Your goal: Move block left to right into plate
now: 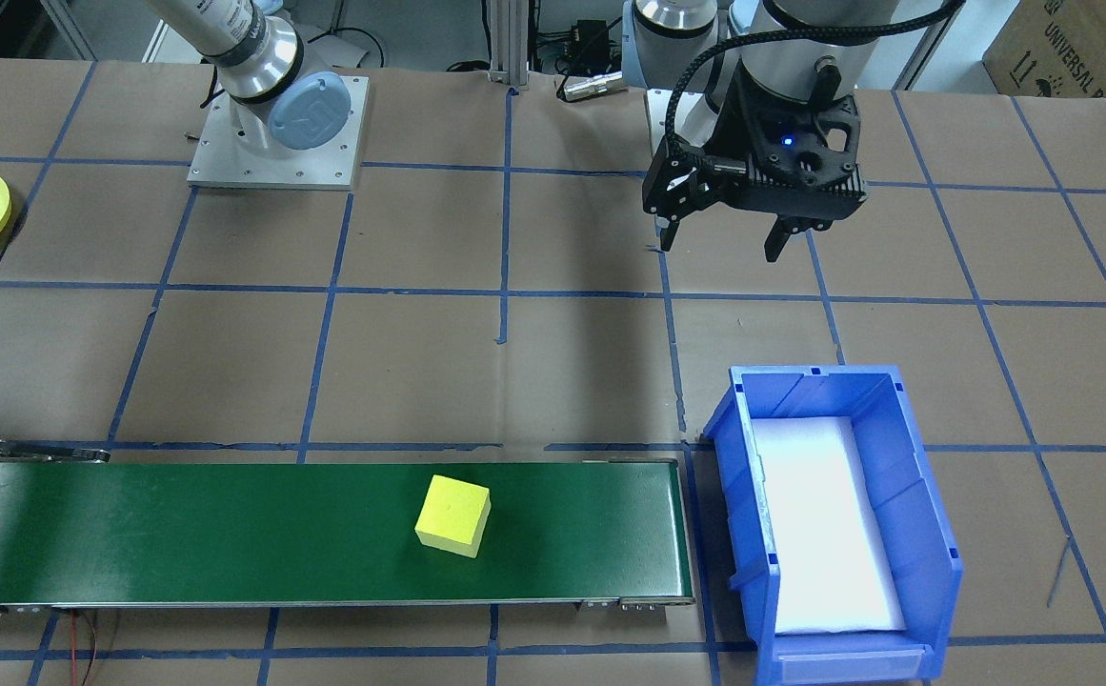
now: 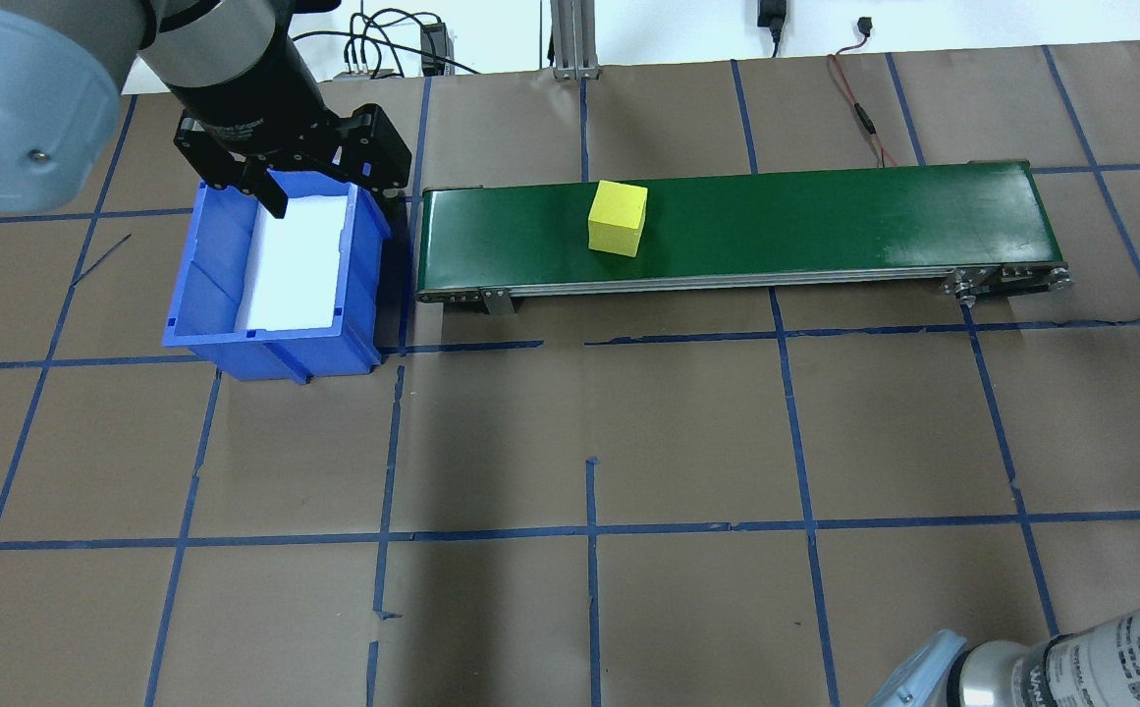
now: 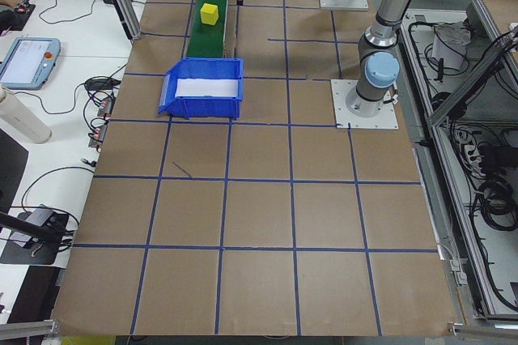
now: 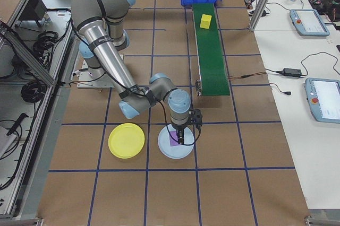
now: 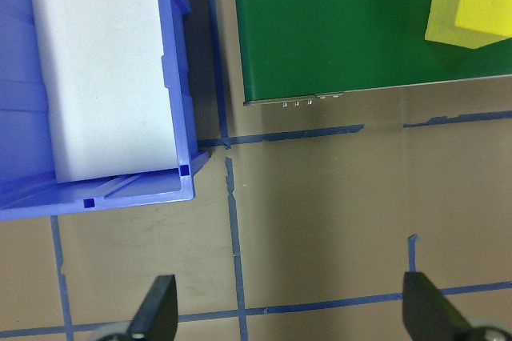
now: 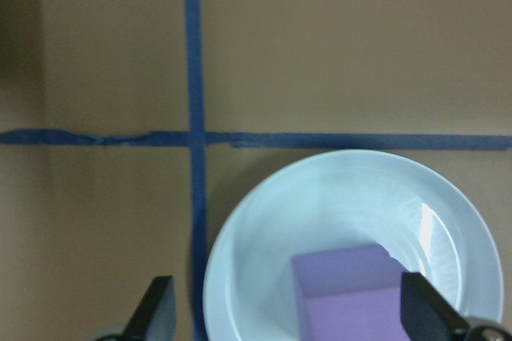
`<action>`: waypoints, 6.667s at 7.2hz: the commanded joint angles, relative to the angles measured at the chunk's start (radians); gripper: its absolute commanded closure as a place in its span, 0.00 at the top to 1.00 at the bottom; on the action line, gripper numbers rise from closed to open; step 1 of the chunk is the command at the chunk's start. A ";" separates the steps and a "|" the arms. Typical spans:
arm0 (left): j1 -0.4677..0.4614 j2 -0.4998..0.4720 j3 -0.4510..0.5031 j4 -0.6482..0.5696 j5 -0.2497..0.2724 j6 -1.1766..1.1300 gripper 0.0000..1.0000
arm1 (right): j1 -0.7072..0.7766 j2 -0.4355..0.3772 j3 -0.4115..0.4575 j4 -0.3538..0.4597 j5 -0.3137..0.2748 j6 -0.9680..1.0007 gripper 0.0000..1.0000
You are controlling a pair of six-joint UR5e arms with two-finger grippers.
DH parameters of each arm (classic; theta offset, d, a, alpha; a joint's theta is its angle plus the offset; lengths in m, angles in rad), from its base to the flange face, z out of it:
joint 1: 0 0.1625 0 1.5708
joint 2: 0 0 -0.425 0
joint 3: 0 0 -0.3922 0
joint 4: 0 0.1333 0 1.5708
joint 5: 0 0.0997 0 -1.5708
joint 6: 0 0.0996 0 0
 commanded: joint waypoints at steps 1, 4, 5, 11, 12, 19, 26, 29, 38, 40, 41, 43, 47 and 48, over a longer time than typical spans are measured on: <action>-0.001 0.000 -0.003 0.002 0.000 -0.002 1.00 | 0.196 -0.051 -0.012 0.040 0.024 0.214 1.00; -0.001 0.000 -0.003 0.005 0.004 -0.002 1.00 | 0.412 -0.052 -0.013 0.057 0.099 0.520 1.00; 0.001 0.002 -0.006 0.005 0.009 0.000 1.00 | 0.495 -0.052 -0.013 0.055 0.099 0.631 1.00; 0.001 0.006 -0.006 0.008 0.009 0.000 1.00 | 0.669 -0.022 -0.087 0.055 0.170 0.974 1.00; 0.001 0.009 0.000 0.008 0.011 0.000 1.00 | 0.669 0.004 -0.107 0.054 0.173 0.980 1.00; 0.005 0.011 0.000 0.009 0.014 0.004 1.00 | 0.669 0.047 -0.118 0.055 0.219 1.133 1.00; 0.004 0.015 0.000 0.009 0.053 0.009 1.00 | 0.669 0.072 -0.119 0.054 0.221 1.147 1.00; -0.002 0.017 -0.004 0.008 0.052 0.007 1.00 | 0.669 0.113 -0.118 0.040 0.248 1.124 1.00; -0.008 0.018 -0.007 0.002 0.055 0.006 1.00 | 0.396 -0.159 -0.023 0.202 -0.109 0.472 0.47; -0.008 0.020 -0.006 0.000 0.055 0.004 1.00 | 0.135 -0.166 0.061 0.204 -0.108 0.219 0.43; -0.008 0.023 -0.007 0.000 0.055 0.006 1.00 | 0.040 -0.166 0.080 0.200 -0.094 0.105 0.40; -0.008 0.026 -0.010 -0.001 0.055 0.004 1.00 | -0.114 -0.172 0.131 0.203 -0.098 -0.024 0.36; -0.008 0.028 -0.010 -0.001 0.055 0.004 1.00 | -0.403 -0.210 0.278 0.130 -0.100 -0.180 0.30; -0.008 0.028 -0.010 -0.001 0.055 0.004 1.00 | -0.429 -0.206 0.302 0.112 -0.103 -0.189 0.30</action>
